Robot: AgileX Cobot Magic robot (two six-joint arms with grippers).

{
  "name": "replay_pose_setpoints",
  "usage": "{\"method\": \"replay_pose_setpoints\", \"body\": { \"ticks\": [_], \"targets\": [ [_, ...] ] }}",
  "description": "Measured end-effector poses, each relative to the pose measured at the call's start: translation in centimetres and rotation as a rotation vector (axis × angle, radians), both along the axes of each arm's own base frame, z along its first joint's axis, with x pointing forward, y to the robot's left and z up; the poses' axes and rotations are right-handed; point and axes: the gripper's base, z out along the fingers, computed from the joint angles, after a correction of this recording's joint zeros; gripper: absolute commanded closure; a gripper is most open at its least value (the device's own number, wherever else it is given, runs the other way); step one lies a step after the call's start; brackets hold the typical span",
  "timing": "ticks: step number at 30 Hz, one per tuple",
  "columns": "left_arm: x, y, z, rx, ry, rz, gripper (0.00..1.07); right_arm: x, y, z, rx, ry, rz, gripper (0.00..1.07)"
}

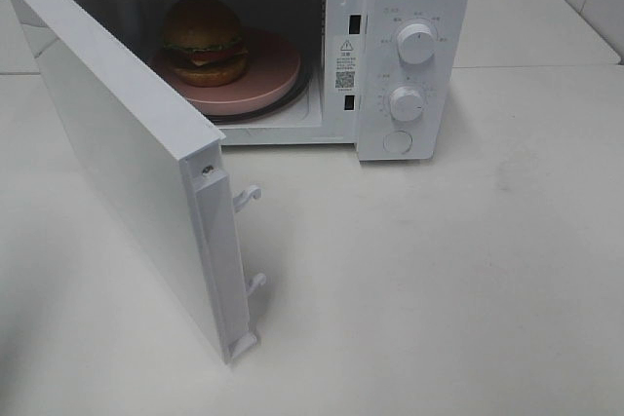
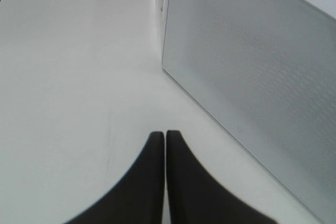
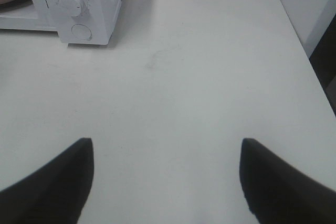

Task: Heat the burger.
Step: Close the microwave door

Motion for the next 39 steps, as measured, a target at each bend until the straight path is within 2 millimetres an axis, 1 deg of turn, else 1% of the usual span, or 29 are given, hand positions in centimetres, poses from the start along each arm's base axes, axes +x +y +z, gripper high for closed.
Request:
{"method": "replay_pose_setpoints", "body": {
  "ticks": [1,2,4,5,6,7,10,12,13,15,16,18,20,21,23,24,27,29,30,32,34,35,39],
  "targets": [
    [0.7,0.0,-0.1,0.006,-0.013,0.001,1.07,0.0,0.0,0.0,0.0,0.0,0.0,0.33],
    [0.7,0.0,-0.1,0.006,-0.013,0.001,1.07,0.0,0.0,0.0,0.0,0.0,0.0,0.33],
    [3.0,0.2,-1.5,0.022,-0.062,0.018,1.07,0.0,0.0,0.0,0.0,0.0,0.0,0.33],
    [3.0,0.2,-1.5,0.022,-0.062,0.018,1.07,0.0,0.0,0.0,0.0,0.0,0.0,0.33],
    [3.5,0.3,-1.9,0.026,-0.076,0.025,1.07,0.0,0.0,0.0,0.0,0.0,0.0,0.33],
    [4.2,0.4,-2.9,0.032,-0.099,0.037,1.07,0.0,0.0,0.0,0.0,0.0,0.0,0.33],
    [4.6,0.5,-3.4,0.035,-0.114,0.045,1.07,0.0,0.0,0.0,0.0,0.0,0.0,0.33],
    [5.6,0.8,-4.9,0.045,-0.199,0.077,1.07,0.0,0.0,0.0,0.0,0.0,0.0,0.33],
    [5.6,0.8,-4.9,0.045,-0.199,0.077,1.07,0.0,0.0,0.0,0.0,0.0,0.0,0.33],
    [6.1,1.0,-6.0,0.055,-0.257,0.098,1.07,0.0,0.0,0.0,0.0,0.0,0.0,0.33],
    [6.1,1.0,-6.0,0.055,-0.257,0.098,1.07,0.0,0.0,0.0,0.0,0.0,0.0,0.33],
    [6.7,1.0,-7.1,0.078,-0.289,0.094,1.07,0.0,0.0,0.0,0.0,0.0,0.0,0.33],
    [7.0,0.9,-7.5,0.083,-0.296,0.086,1.07,0.0,0.0,0.0,0.0,0.0,0.0,0.33],
    [7.5,0.8,-8.0,0.087,-0.309,0.064,1.07,0.0,0.0,0.0,0.0,0.0,0.0,0.33],
    [7.8,0.6,-8.3,0.083,-0.309,0.048,1.07,0.0,0.0,0.0,0.0,0.0,0.0,0.33],
    [8.3,0.3,-8.9,0.064,-0.31,0.021,1.07,0.0,0.0,0.0,0.0,0.0,0.0,0.33],
    [8.6,0.1,-9.3,0.052,-0.31,0.004,1.07,0.0,0.0,0.0,0.0,0.0,0.0,0.33],
    [9.6,-0.5,-10.6,-0.004,-0.304,-0.052,1.07,0.0,0.0,0.0,0.0,0.0,0.0,0.33],
    [9.6,-0.5,-10.6,-0.004,-0.304,-0.052,1.07,0.0,0.0,0.0,0.0,0.0,0.0,0.33],
    [10.2,-1.1,-11.5,-0.024,-0.309,-0.112,1.07,0.0,0.0,0.0,0.0,0.0,0.0,0.33],
    [10.4,-1.3,-11.8,-0.03,-0.315,-0.131,1.07,0.0,0.0,0.0,0.0,0.0,0.0,0.33],
    [10.7,-1.6,-12.4,-0.048,-0.32,-0.158,1.07,0.0,0.0,0.0,0.0,0.0,0.0,0.33],
    [11.1,-2.3,-12.9,-0.07,-0.32,-0.187,1.07,0.0,0.0,0.0,0.0,0.0,0.0,0.33]
  ]
}}
